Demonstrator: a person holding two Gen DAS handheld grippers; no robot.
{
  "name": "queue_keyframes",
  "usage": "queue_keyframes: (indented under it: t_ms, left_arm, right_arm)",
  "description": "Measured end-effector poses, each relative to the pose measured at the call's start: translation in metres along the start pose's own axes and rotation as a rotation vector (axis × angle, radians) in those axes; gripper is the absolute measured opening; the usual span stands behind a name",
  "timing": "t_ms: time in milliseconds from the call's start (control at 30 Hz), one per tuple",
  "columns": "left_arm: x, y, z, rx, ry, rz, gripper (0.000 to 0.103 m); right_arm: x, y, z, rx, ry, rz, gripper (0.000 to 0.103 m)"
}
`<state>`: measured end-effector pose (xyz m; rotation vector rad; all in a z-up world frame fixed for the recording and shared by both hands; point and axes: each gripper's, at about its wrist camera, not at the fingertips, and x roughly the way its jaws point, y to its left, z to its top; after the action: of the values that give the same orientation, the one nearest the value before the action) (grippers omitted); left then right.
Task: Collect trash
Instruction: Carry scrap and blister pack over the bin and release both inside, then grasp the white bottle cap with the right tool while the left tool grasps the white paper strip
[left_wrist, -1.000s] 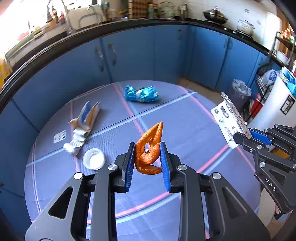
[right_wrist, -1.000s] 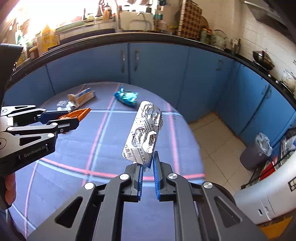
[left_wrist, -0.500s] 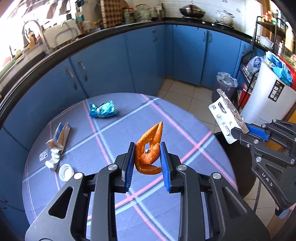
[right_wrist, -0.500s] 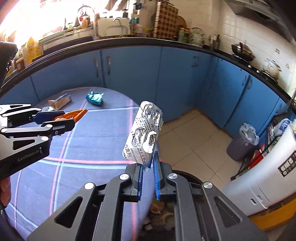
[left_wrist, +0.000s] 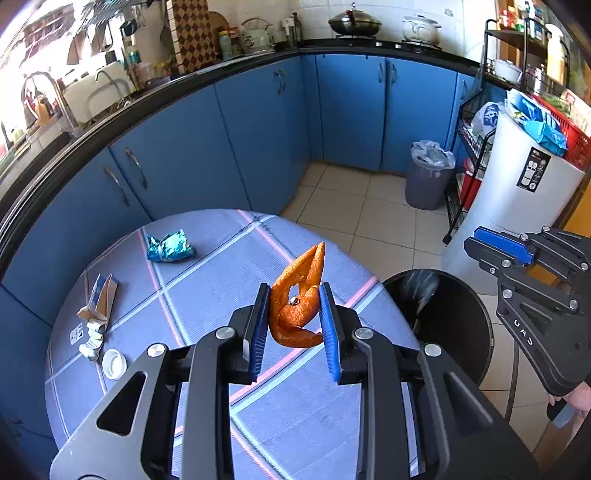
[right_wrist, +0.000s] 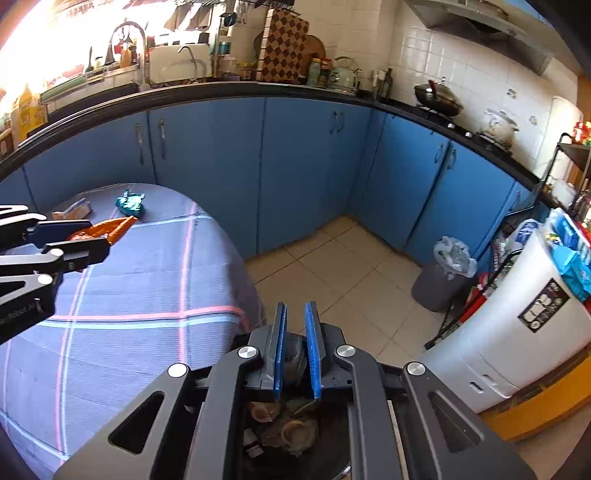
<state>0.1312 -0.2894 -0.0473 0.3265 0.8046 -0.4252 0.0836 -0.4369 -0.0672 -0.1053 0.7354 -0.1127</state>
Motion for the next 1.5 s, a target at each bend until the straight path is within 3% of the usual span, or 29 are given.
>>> queue_keyframes:
  t_ms: [100, 167, 200, 233, 300, 733, 767, 800, 833, 900, 1200, 1500]
  left_arm:
    - [0.000, -0.006, 0.003, 0.008, -0.002, -0.004, 0.027]
    - [0.001, -0.011, 0.004, 0.015, -0.001, -0.009, 0.027]
    - [0.001, -0.013, 0.004, 0.020, -0.001, -0.010, 0.027]
    - [0.002, -0.017, 0.005, 0.026, -0.001, -0.011, 0.027]
    - [0.002, -0.023, 0.007, 0.034, 0.001, -0.018, 0.027]
    - [0.004, -0.080, 0.040, 0.116, -0.027, -0.054, 0.032]
    - [0.006, -0.081, 0.042, 0.109, -0.016, -0.055, 0.053]
    - [0.008, -0.081, 0.044, 0.096, -0.012, -0.053, 0.090]
    - [0.006, -0.078, 0.044, 0.079, -0.031, -0.055, 0.099]
    - [0.001, -0.074, 0.045, 0.054, -0.079, -0.046, 0.099]
    - [0.002, -0.043, 0.035, 0.050, -0.074, 0.048, 0.099]
    - [-0.007, 0.053, 0.006, -0.043, -0.066, 0.182, 0.098]
  right_arm:
    - [0.000, -0.007, -0.001, 0.008, 0.001, -0.014, 0.012]
    - [0.000, -0.010, -0.003, 0.008, 0.001, -0.028, 0.022]
    - [0.000, -0.010, -0.004, 0.009, 0.000, -0.034, 0.033]
    - [0.000, -0.012, -0.005, 0.010, -0.004, -0.045, 0.053]
    - [-0.003, -0.015, -0.007, 0.008, -0.028, -0.069, 0.067]
    - [-0.009, -0.056, -0.021, 0.044, -0.023, -0.170, 0.067]
    - [-0.008, -0.057, -0.022, 0.048, -0.021, -0.173, 0.067]
    - [-0.008, -0.060, -0.023, 0.051, -0.018, -0.176, 0.067]
    - [-0.008, -0.062, -0.024, 0.054, -0.016, -0.179, 0.067]
    - [-0.007, -0.064, -0.026, 0.058, -0.012, -0.182, 0.067]
    - [0.003, -0.039, -0.018, 0.034, -0.008, -0.129, 0.067]
    - [0.015, 0.045, 0.010, -0.095, -0.026, -0.009, 0.067]
